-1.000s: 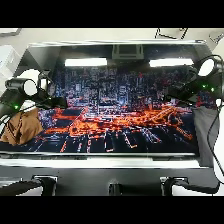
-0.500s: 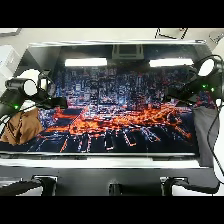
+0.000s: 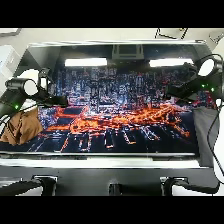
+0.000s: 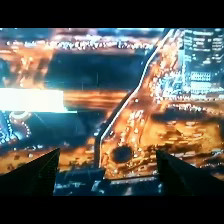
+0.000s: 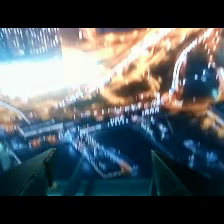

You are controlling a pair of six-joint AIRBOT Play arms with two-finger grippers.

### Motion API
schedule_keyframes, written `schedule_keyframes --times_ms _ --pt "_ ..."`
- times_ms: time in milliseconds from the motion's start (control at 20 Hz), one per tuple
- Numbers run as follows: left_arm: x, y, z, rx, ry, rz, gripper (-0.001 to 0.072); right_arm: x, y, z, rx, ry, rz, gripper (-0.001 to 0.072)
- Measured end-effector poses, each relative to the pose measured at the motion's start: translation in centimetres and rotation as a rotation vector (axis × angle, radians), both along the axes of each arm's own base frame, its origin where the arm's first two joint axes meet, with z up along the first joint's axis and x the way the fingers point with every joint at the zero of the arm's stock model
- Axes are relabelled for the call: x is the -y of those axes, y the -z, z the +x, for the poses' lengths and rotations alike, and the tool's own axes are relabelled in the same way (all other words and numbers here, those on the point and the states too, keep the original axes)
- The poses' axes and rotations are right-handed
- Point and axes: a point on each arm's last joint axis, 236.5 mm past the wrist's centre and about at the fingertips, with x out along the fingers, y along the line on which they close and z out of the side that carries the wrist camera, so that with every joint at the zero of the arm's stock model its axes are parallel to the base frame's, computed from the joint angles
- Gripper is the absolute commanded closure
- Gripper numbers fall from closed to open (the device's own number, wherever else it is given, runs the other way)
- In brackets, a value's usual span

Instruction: Fold the clothes and pants, and hang the long-sleeved shirts on hangers.

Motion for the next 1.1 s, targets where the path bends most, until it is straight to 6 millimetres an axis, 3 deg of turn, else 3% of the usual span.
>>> schedule_keyframes --times_ms 100,300,450,600,800,1100 --pt "-3.4 -0.8 0.0 -0.011 -0.023 0.098 -0.0013 0.1 -0.2 1.0 0.045 0.005 -0.003 0.0022" --pt "-15.0 -3.1 -2.5 -0.105 -0.231 0.259 -0.0013 0.2 0.0 2.0 0.077 0.012 -0.005 0.0023" --pt "-21.9 -2.2 -6.0 -0.184 -0.443 0.214 -0.0013 0.0 0.8 1.3 0.026 0.005 0.002 0.0019" --pt "-26.7 0.0 -8.3 -0.187 -0.600 0.147 -0.0013 -1.3 1.3 -0.5 -0.060 -0.012 0.054 0.0013" --pt "-30.0 3.2 -8.5 -0.121 -0.679 0.059 -0.0013 -3.5 1.1 -2.4 -0.143 -0.029 0.147 0.0012" --pt "-29.8 8.3 -7.4 -0.145 -0.639 -0.052 -0.0002 -6.2 1.1 -2.4 -0.148 -0.040 0.160 0.0012"
